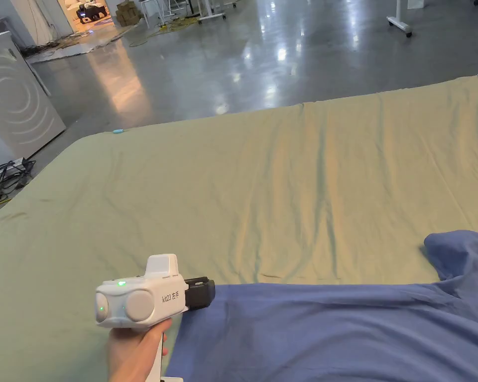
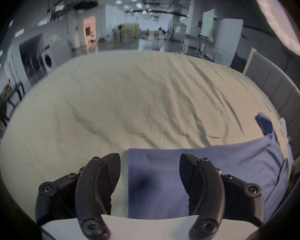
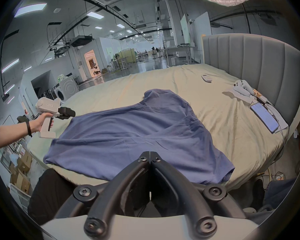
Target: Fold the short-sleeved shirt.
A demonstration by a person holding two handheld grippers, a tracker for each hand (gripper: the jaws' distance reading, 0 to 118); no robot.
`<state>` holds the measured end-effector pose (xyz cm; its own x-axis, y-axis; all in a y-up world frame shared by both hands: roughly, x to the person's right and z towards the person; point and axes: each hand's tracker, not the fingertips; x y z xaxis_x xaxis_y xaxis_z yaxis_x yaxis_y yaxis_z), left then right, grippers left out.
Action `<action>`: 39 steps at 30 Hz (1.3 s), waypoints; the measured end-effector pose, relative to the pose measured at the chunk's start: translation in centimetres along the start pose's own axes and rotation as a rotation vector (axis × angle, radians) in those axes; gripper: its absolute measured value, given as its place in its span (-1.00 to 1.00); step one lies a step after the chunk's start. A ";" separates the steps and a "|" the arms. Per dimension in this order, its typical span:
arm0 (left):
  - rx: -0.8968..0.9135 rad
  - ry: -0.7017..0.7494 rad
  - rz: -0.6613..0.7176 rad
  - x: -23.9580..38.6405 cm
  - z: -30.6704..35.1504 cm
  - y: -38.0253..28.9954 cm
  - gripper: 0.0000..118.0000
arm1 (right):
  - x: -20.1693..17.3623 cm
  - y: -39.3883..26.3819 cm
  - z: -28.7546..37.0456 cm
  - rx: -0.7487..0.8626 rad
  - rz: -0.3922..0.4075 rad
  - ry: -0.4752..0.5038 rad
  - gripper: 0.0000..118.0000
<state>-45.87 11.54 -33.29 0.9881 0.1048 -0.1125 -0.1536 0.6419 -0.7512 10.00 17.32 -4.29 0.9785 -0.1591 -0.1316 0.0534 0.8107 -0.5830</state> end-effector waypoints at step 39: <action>-0.208 0.074 -0.180 2.7 -4.2 0.8 -0.89 | 11.4 16.5 -31.9 -0.445 0.057 -0.206 -0.06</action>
<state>-43.28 9.17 -36.88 0.9983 -0.0577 -0.0070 0.0213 0.4751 -0.8797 15.64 10.88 -41.02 0.9989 0.0296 -0.0375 -0.0472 0.4888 -0.8711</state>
